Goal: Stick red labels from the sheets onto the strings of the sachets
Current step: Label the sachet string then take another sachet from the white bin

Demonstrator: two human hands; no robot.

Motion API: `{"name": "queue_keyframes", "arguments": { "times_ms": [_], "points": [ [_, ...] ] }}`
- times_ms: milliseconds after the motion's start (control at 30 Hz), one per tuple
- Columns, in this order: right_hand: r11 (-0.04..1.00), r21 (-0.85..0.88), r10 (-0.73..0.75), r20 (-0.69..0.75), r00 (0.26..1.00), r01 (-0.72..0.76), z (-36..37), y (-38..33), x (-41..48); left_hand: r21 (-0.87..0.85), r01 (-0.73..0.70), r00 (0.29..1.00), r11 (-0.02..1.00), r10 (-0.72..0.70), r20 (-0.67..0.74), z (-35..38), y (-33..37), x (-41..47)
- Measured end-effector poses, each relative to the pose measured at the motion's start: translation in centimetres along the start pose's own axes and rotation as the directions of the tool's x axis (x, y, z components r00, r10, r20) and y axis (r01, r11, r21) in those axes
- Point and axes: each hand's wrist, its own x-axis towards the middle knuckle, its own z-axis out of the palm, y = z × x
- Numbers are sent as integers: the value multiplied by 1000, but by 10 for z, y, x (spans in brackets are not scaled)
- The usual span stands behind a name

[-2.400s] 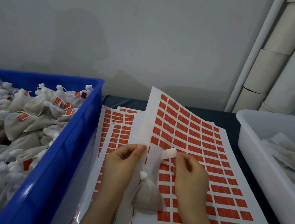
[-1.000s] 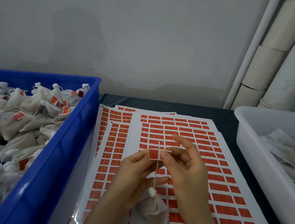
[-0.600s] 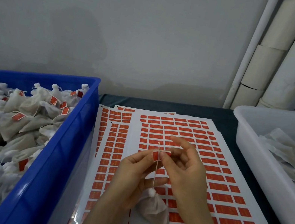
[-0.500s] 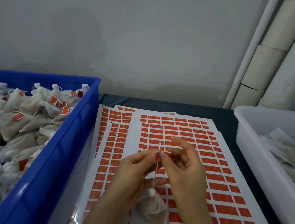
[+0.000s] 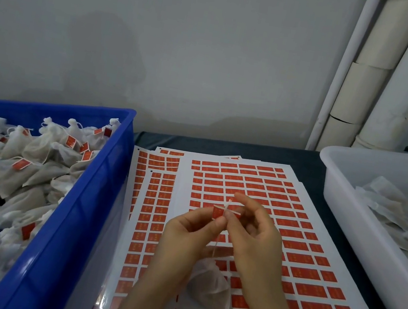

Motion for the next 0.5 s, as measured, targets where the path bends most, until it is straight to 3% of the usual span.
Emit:
{"name": "queue_keyframes", "arguments": {
  "times_ms": [267,500],
  "points": [
    [998,-52,37,74,997,-34,-1,3,3,190,-128,968,973,165,-190,1,-5,2],
    [998,-57,21,46,999,-18,-1,3,2,206,-162,907,965,227,-354,2,-8,5]
  ]
}}
